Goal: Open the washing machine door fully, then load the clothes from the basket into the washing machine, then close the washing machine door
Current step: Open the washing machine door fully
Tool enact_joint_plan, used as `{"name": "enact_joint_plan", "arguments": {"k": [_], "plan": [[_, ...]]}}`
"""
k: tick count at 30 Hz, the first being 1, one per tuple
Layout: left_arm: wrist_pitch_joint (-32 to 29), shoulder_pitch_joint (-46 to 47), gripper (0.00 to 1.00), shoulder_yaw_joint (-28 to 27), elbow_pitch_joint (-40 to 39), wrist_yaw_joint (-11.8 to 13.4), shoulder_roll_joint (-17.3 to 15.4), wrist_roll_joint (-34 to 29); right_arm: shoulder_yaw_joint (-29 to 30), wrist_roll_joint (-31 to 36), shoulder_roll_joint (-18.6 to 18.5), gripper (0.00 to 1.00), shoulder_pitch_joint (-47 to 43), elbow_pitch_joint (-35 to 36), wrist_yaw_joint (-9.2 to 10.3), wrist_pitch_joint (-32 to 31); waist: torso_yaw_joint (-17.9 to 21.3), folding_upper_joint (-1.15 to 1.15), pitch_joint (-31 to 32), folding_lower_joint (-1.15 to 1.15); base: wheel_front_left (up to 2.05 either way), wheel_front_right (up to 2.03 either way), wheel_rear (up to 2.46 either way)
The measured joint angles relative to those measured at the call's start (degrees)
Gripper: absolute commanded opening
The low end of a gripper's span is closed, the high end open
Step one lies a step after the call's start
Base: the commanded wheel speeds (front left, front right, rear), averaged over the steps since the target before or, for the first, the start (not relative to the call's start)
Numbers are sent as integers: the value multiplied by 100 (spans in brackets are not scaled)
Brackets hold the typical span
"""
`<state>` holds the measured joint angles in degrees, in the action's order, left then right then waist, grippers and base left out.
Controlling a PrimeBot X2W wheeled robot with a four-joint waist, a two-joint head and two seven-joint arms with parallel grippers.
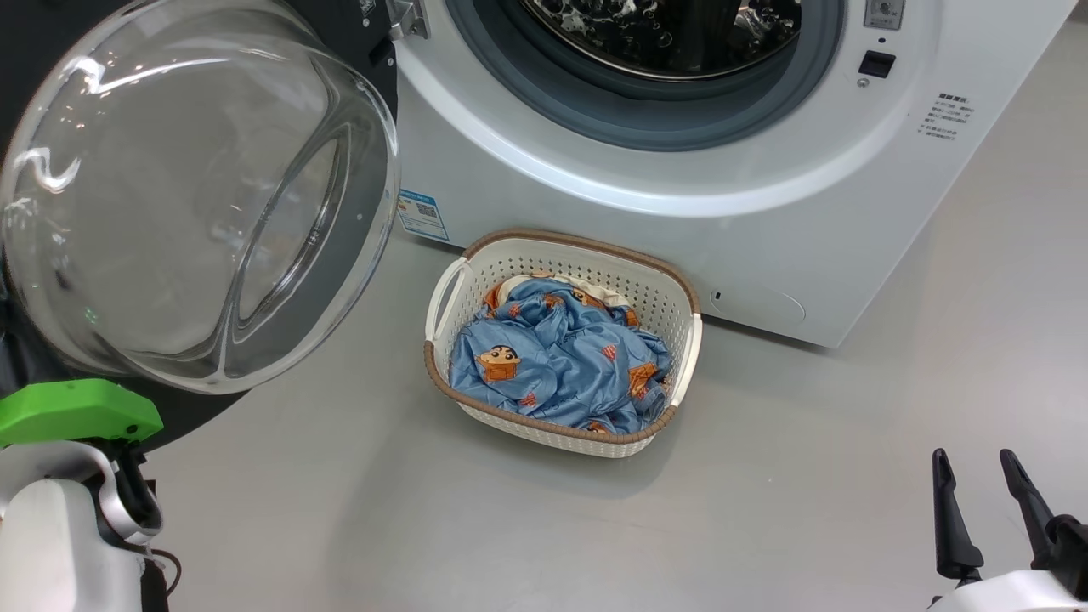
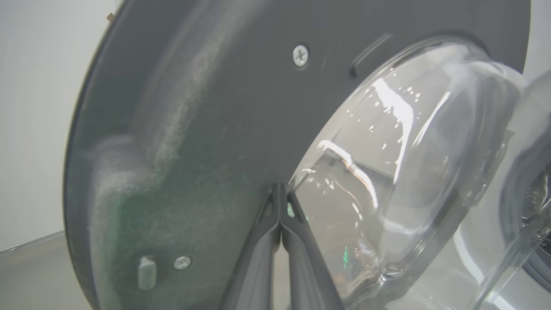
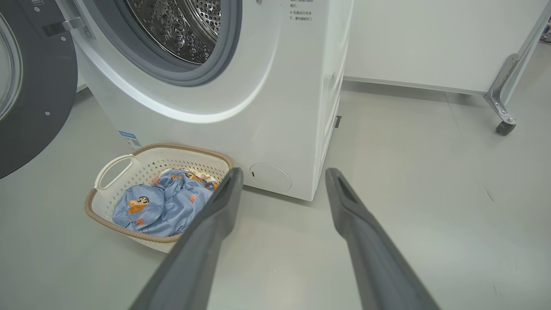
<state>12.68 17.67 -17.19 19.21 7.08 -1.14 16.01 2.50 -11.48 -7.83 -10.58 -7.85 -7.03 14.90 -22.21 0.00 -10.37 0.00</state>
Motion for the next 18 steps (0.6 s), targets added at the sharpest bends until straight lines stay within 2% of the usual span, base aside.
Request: {"name": "enact_joint_plan", "arguments": {"k": [18], "plan": [[125,675,0,-566,817,1,-18,-417,99,0,14,100,86,-62,0,0,193,0,-108,0,0,0,0]]}}
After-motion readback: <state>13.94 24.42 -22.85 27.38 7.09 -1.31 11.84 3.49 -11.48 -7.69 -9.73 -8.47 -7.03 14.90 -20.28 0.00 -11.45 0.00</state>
